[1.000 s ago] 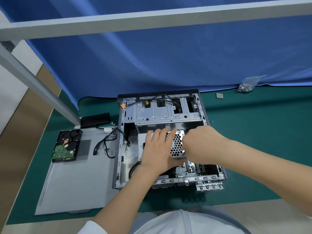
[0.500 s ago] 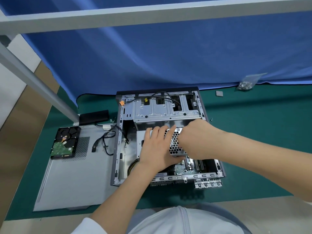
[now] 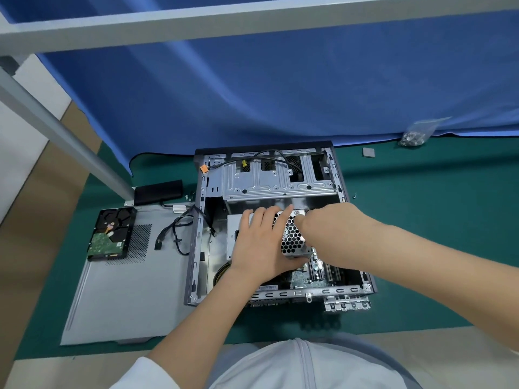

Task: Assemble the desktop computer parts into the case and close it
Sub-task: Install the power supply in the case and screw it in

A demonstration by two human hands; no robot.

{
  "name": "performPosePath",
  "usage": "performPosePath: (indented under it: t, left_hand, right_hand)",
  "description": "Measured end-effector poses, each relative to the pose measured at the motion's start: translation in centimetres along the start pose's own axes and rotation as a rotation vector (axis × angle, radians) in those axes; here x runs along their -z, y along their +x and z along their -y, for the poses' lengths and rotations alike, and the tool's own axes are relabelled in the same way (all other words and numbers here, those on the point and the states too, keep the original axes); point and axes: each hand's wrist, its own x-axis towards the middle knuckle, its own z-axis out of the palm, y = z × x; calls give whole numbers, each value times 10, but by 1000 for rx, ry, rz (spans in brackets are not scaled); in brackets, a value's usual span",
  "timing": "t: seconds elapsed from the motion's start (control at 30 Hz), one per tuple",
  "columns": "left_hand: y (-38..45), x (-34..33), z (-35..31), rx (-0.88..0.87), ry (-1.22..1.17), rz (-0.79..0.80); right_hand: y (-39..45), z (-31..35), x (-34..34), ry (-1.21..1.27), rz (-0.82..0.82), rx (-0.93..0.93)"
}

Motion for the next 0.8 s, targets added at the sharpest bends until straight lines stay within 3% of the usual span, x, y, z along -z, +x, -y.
performPosePath:
  t: [0.23, 0.6, 0.7, 0.8]
  left_hand:
    - [-1, 0, 1, 1, 15, 34]
    - [-1, 2, 0, -11, -41, 15]
    - [0, 7, 1, -7, -205, 24]
    - [0, 24, 8, 33, -622, 82]
  right_hand:
    - [-9, 0, -3, 29, -34, 49]
    - [3, 12, 10, 283, 90, -152]
    - [7, 6, 16, 234, 72, -143]
    - [11, -9, 29, 283, -73, -127]
